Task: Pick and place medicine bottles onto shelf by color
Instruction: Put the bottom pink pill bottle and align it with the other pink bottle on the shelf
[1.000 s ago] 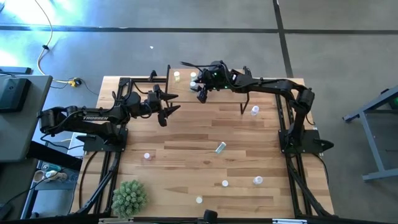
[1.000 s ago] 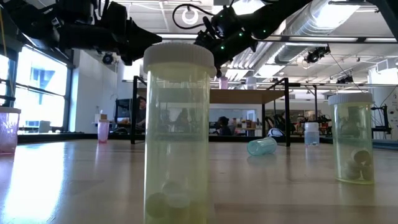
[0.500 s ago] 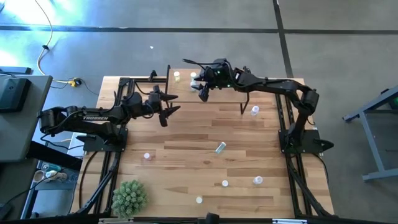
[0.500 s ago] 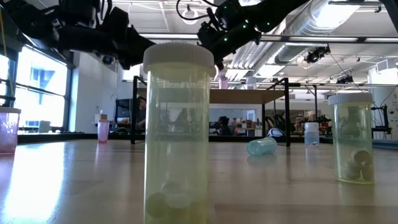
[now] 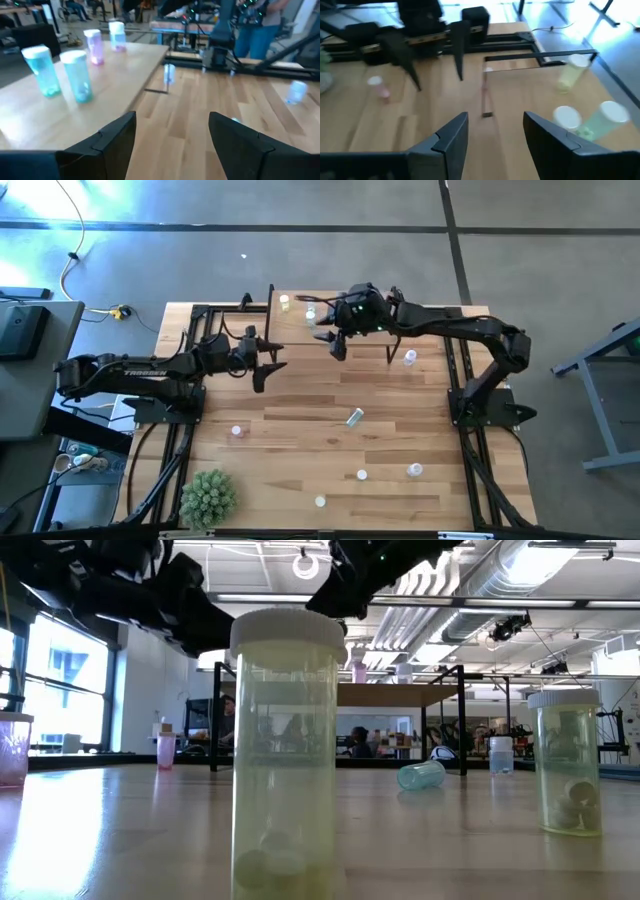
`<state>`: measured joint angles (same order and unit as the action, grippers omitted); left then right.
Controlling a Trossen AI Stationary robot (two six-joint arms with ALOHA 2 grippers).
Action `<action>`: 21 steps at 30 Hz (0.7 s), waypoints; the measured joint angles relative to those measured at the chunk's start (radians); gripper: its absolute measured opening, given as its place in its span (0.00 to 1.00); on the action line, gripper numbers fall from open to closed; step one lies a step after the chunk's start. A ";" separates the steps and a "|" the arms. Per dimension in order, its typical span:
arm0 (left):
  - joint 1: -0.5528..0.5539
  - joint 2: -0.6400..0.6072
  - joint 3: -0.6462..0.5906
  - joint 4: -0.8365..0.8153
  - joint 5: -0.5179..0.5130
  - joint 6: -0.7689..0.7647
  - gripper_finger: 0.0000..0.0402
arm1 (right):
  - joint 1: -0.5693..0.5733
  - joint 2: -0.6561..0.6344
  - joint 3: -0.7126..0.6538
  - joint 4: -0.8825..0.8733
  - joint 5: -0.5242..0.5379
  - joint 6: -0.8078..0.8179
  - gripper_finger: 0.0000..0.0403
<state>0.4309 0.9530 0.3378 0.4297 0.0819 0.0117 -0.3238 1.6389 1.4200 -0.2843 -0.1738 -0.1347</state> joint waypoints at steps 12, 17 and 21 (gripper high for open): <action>-0.195 -0.140 0.186 -0.557 -0.132 0.067 0.59 | 0.094 -0.027 0.000 -0.047 0.032 0.003 0.45; -0.296 -0.140 0.289 -0.853 -0.172 0.067 0.59 | 0.120 -0.027 0.000 -0.053 0.095 0.005 0.45; -0.393 -0.141 0.308 -0.952 -0.173 -0.026 0.59 | 0.134 -0.027 0.000 -0.069 0.099 0.030 0.45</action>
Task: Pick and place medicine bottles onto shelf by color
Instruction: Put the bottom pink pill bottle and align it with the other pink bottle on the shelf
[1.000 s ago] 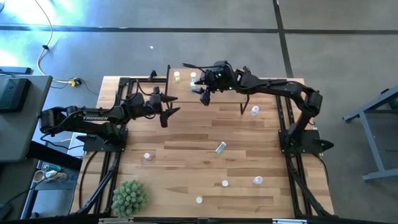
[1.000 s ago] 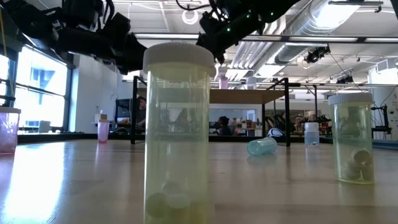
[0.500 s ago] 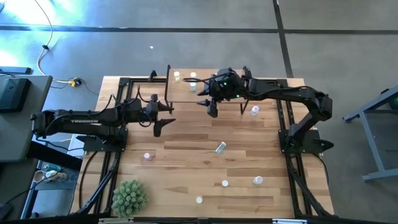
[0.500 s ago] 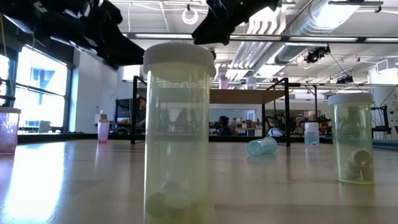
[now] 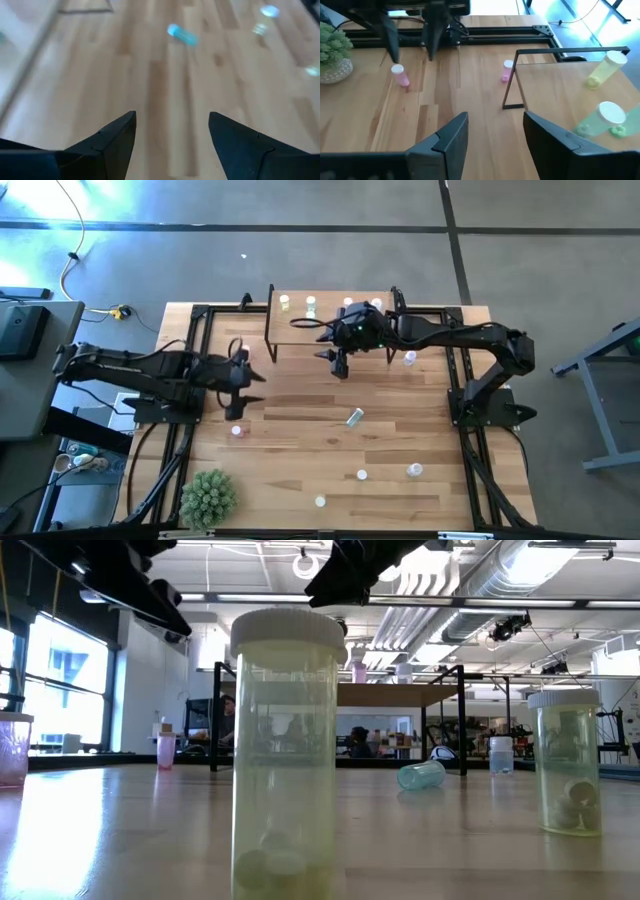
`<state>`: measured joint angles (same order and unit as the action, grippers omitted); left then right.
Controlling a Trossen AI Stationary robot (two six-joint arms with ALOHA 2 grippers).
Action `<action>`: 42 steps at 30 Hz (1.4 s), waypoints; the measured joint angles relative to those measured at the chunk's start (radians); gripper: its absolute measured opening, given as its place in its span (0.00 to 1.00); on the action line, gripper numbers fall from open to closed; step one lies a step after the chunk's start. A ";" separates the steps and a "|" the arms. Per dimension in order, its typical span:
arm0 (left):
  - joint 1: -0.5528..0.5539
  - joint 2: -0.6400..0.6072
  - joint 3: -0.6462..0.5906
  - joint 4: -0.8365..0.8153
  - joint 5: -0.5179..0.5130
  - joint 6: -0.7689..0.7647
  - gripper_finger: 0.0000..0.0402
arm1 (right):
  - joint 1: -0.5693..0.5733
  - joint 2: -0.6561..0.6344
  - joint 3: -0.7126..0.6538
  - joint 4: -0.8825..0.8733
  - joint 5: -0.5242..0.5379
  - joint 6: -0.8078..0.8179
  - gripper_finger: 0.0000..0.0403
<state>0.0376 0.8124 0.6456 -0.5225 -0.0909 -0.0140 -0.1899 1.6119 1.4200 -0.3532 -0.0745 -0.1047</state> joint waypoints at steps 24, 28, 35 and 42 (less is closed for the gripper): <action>-0.574 0.008 -0.074 -0.216 -0.217 -0.692 0.59 | 0.023 0.000 0.000 -0.002 0.000 0.055 0.45; -0.609 0.008 -0.103 -0.215 -0.261 -0.774 0.59 | 0.023 0.000 0.000 -0.002 0.000 0.051 0.45; -0.630 0.037 -0.131 -0.222 -0.290 -0.856 0.59 | 0.023 0.000 0.000 -0.001 0.000 0.045 0.45; -0.630 0.124 -0.159 -0.209 -0.278 -0.923 0.59 | 0.023 0.000 0.000 -0.002 0.000 0.045 0.45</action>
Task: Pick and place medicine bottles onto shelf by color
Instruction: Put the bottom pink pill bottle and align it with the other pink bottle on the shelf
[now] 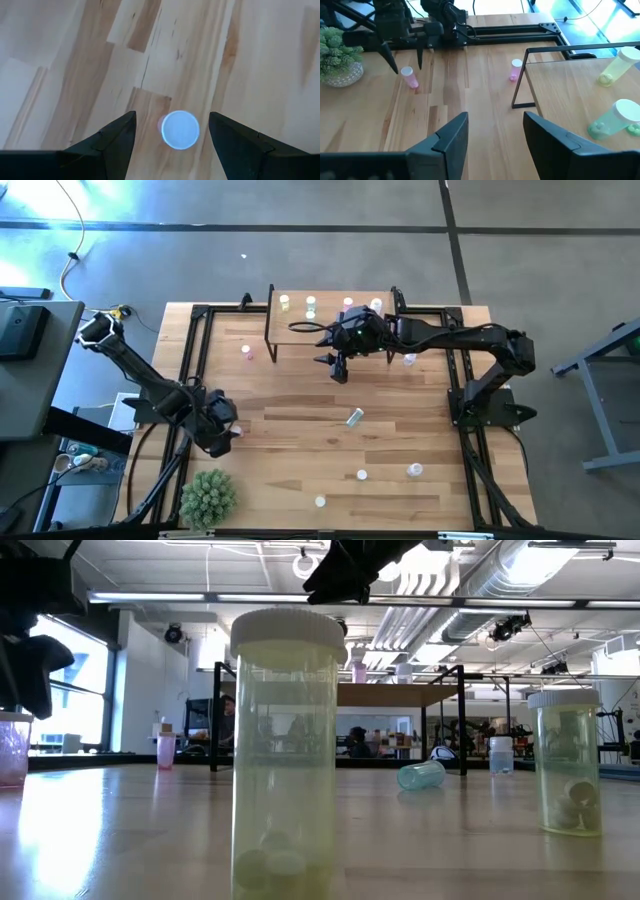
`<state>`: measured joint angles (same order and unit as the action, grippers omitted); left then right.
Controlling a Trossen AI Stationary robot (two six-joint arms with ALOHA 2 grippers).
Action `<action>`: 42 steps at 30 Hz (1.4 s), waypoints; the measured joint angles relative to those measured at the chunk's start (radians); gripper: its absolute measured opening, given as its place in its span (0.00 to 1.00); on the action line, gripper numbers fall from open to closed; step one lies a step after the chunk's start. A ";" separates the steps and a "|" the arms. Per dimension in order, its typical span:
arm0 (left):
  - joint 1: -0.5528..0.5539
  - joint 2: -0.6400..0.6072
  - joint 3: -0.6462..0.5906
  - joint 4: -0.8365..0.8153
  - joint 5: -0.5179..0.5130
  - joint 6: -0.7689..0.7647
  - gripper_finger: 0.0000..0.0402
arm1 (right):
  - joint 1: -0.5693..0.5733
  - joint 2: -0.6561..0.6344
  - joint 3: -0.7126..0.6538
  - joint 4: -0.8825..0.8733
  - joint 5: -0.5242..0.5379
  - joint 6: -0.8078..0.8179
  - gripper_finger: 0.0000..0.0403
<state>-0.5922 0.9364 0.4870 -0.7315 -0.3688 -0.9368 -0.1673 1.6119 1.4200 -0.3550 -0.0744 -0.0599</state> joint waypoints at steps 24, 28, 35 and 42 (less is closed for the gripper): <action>0.000 0.164 0.000 0.045 0.021 -0.022 0.44 | 0.000 0.000 0.000 0.008 0.000 0.000 0.45; 0.000 0.163 0.000 0.047 0.021 -0.022 0.36 | 0.000 0.000 0.000 0.008 0.000 0.000 0.45; 0.000 0.163 0.000 0.050 0.019 -0.022 0.26 | 0.000 0.000 0.000 0.008 0.000 0.011 0.45; 0.002 0.163 0.000 0.095 0.005 0.002 0.27 | 0.000 0.000 0.000 0.007 0.000 0.017 0.45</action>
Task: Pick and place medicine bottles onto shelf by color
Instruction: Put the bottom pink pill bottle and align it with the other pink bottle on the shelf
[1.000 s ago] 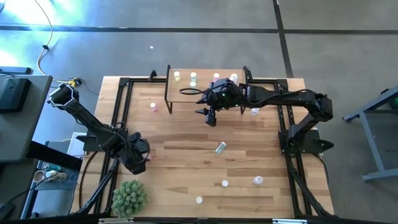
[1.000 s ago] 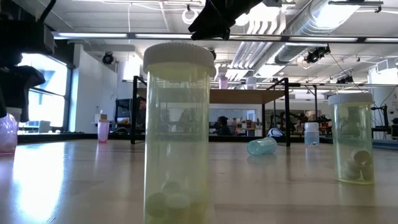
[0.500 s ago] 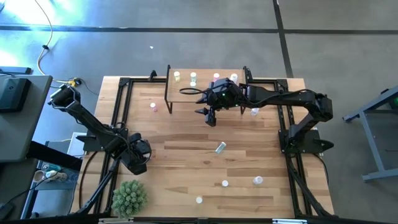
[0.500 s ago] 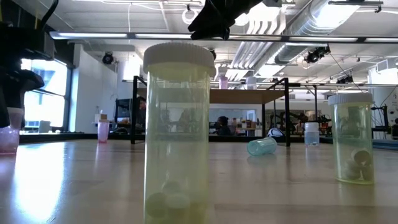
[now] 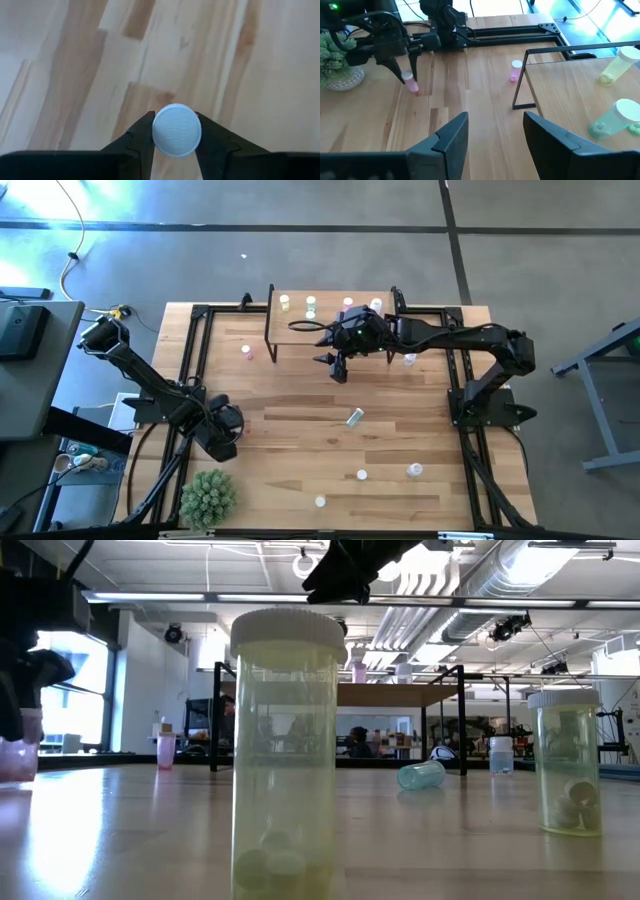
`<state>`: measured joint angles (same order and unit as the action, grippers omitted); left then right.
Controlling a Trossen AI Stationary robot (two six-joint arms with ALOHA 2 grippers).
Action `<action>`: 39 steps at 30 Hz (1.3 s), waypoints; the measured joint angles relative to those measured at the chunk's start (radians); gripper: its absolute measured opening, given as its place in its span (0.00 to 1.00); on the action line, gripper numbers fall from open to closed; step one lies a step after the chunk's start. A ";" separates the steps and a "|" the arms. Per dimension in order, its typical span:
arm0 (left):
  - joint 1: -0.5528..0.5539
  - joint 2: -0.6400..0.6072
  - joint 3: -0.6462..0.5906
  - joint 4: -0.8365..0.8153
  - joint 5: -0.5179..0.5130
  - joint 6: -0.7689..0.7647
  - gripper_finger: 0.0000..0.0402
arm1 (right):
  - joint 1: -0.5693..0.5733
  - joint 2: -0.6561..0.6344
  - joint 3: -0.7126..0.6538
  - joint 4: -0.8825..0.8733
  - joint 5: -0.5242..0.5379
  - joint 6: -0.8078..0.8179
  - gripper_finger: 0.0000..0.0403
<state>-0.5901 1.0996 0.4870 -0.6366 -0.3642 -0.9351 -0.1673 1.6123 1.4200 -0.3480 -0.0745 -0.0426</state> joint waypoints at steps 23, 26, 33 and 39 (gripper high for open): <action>0.383 -0.001 0.010 0.518 -0.029 0.599 0.27 | 0.092 0.021 -0.146 0.067 -0.164 -0.038 0.45; 0.423 -0.001 0.030 0.558 -0.022 0.655 0.27 | 0.101 0.027 -0.188 0.169 -0.135 -0.031 0.45; 0.481 -0.001 0.056 0.660 0.026 0.758 0.27 | 0.127 0.027 -0.225 0.265 -0.059 -0.017 0.45; 0.540 0.000 0.101 0.663 0.071 0.834 0.27 | 0.130 0.027 -0.225 0.335 -0.059 -0.067 0.45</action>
<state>-0.0499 1.0996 0.5881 0.0269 -0.2936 -0.1014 -0.0376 1.6394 1.1954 -0.0134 -0.1332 -0.1093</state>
